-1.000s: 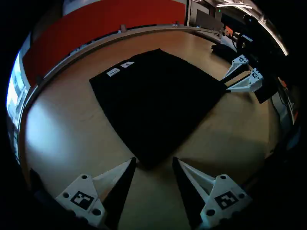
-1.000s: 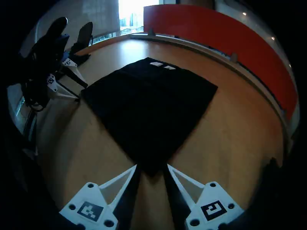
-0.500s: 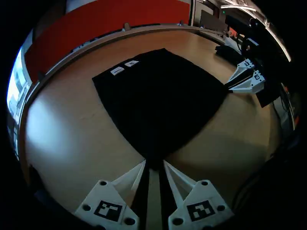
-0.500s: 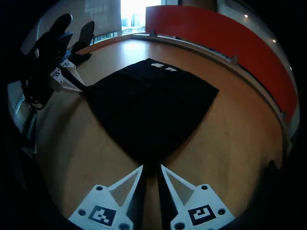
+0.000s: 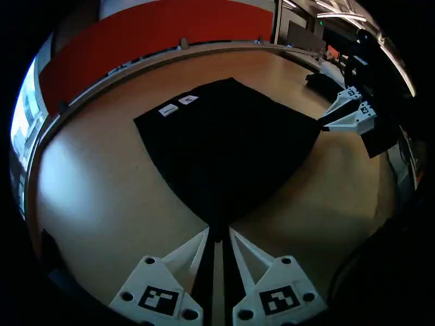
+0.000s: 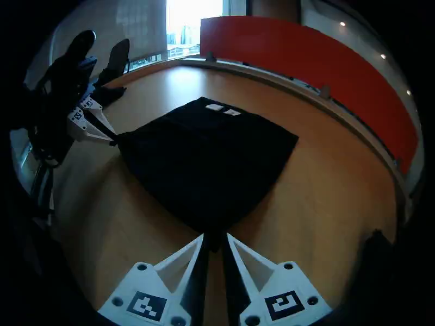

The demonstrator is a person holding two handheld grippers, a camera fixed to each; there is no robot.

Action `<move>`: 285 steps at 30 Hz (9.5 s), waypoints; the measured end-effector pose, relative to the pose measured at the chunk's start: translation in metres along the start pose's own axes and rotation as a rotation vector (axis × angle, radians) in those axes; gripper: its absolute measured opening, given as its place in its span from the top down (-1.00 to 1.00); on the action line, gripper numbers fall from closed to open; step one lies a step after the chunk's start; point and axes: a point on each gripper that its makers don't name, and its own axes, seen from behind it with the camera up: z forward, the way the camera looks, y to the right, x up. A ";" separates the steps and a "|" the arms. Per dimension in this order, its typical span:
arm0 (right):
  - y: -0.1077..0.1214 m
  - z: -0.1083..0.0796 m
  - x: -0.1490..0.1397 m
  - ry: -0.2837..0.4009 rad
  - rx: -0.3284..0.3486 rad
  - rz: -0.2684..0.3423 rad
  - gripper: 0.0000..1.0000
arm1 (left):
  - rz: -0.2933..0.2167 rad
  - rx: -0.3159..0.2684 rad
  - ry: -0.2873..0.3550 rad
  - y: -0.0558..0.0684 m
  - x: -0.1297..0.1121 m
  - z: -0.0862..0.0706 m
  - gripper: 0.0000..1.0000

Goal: Fold towel

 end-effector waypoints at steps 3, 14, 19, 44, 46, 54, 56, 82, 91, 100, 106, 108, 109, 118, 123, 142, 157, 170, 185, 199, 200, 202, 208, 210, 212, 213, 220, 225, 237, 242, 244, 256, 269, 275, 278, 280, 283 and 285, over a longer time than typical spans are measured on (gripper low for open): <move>0.001 -0.007 0.010 0.024 -0.005 0.001 0.69 | -0.018 0.006 0.016 -0.001 0.006 -0.010 0.81; -0.001 -0.039 0.049 0.101 -0.020 -0.022 0.69 | -0.041 0.028 0.052 -0.005 0.027 -0.048 0.81; -0.002 -0.055 0.061 0.125 -0.029 -0.026 0.69 | -0.044 0.027 0.054 -0.001 0.033 -0.063 0.81; -0.013 -0.107 0.077 0.176 -0.029 0.006 0.69 | -0.024 0.024 0.082 0.015 0.057 -0.108 0.81; -0.013 -0.110 0.078 0.178 -0.028 0.006 0.69 | -0.026 0.023 0.085 0.015 0.058 -0.111 0.81; -0.015 -0.117 0.082 0.183 -0.025 0.000 0.69 | -0.033 0.017 0.089 0.017 0.062 -0.119 0.81; -0.015 -0.118 0.083 0.183 -0.024 -0.002 0.69 | -0.033 0.017 0.090 0.017 0.063 -0.120 0.81; -0.015 -0.104 0.074 0.133 0.010 0.003 0.69 | -0.061 0.004 0.053 0.022 0.060 -0.107 0.82; 0.002 -0.085 0.069 0.108 0.002 0.016 0.69 | -0.065 0.019 0.034 0.010 0.062 -0.087 0.82; 0.016 -0.065 0.071 0.093 -0.009 0.026 0.69 | -0.069 0.032 0.016 -0.002 0.067 -0.064 0.82; 0.026 -0.052 0.069 0.075 -0.013 0.038 0.69 | -0.072 0.031 -0.004 -0.006 0.065 -0.047 0.82; 0.028 -0.048 0.068 0.069 -0.012 0.040 0.69 | -0.072 0.032 -0.011 -0.007 0.064 -0.042 0.82; 0.029 -0.046 0.068 0.065 -0.012 0.039 0.69 | -0.072 0.032 -0.014 -0.008 0.064 -0.040 0.82; 0.035 -0.032 0.061 0.041 -0.011 0.050 0.69 | -0.074 0.028 -0.039 -0.012 0.058 -0.022 0.82; 0.037 -0.022 0.056 0.028 -0.010 0.066 0.69 | -0.072 0.036 -0.048 -0.017 0.055 -0.010 0.82; 0.049 0.009 0.038 -0.010 -0.037 0.137 0.68 | -0.080 0.065 -0.045 -0.027 0.054 0.027 0.78; 0.061 0.020 0.043 -0.008 -0.062 0.136 0.63 | -0.048 0.115 -0.037 -0.044 0.063 0.035 0.63; 0.080 0.029 0.048 -0.011 -0.097 0.143 0.54 | -0.020 0.155 -0.051 -0.059 0.069 0.047 0.56; 0.098 0.036 0.052 -0.017 -0.127 0.141 0.35 | -0.024 0.189 -0.054 -0.072 0.076 0.052 0.22; 0.106 0.032 0.056 -0.006 -0.156 0.132 -0.33 | -0.039 0.230 -0.040 -0.085 0.084 0.045 -0.45; 0.106 0.032 0.056 -0.004 -0.158 0.132 -0.44 | -0.042 0.228 -0.040 -0.085 0.084 0.044 -0.58; 0.106 0.030 0.057 0.001 -0.160 0.134 -0.71 | -0.050 0.220 -0.039 -0.084 0.083 0.042 -0.83; 0.102 0.024 0.056 0.013 -0.161 0.144 -0.91 | -0.075 0.209 -0.033 -0.081 0.080 0.036 -0.96; 0.101 0.021 0.056 0.017 -0.160 0.147 -0.90 | -0.082 0.210 -0.029 -0.080 0.079 0.033 -0.96; 0.099 0.018 0.056 0.020 -0.162 0.148 -0.90 | -0.089 0.210 -0.026 -0.079 0.078 0.030 -0.96; 0.098 0.017 0.055 0.021 -0.162 0.148 -0.91 | -0.093 0.210 -0.025 -0.078 0.077 0.029 -0.96; 0.088 0.004 0.052 0.031 -0.166 0.154 -0.91 | -0.119 0.209 -0.012 -0.070 0.070 0.016 -0.96; 0.079 -0.005 0.047 0.036 -0.168 0.158 -0.91 | -0.134 0.218 -0.006 -0.064 0.061 0.006 -0.96; 0.059 -0.025 0.031 0.040 -0.174 0.179 -0.91 | -0.180 0.222 0.002 -0.046 0.036 -0.019 -0.96; 0.051 -0.032 0.025 0.042 -0.174 0.188 -0.90 | -0.203 0.221 0.010 -0.040 0.030 -0.028 -0.96; 0.050 -0.035 0.022 0.041 -0.175 0.190 -0.91 | -0.209 0.220 0.011 -0.038 0.027 -0.030 -0.96; 0.049 -0.042 0.019 0.044 -0.172 0.180 -0.90 | -0.224 0.235 0.015 -0.032 0.017 -0.039 -0.96; 0.044 -0.034 0.017 0.026 -0.131 0.129 -0.90 | -0.293 0.274 0.035 -0.034 -0.003 -0.057 -0.96; 0.041 -0.029 0.016 0.013 -0.105 0.104 -0.90 | -0.317 0.294 0.041 -0.034 -0.015 -0.064 -0.96; 0.040 -0.027 0.015 0.005 -0.095 0.090 -0.90 | -0.326 0.302 0.046 -0.035 -0.020 -0.067 -0.96; 0.040 -0.025 0.015 0.000 -0.088 0.080 -0.90 | -0.331 0.306 0.049 -0.035 -0.023 -0.069 -0.96; 0.039 -0.022 0.014 -0.008 -0.077 0.066 -0.90 | -0.339 0.311 0.052 -0.035 -0.026 -0.072 -0.96; 0.038 -0.020 0.013 -0.014 -0.071 0.056 -0.90 | -0.342 0.314 0.054 -0.035 -0.028 -0.074 -0.96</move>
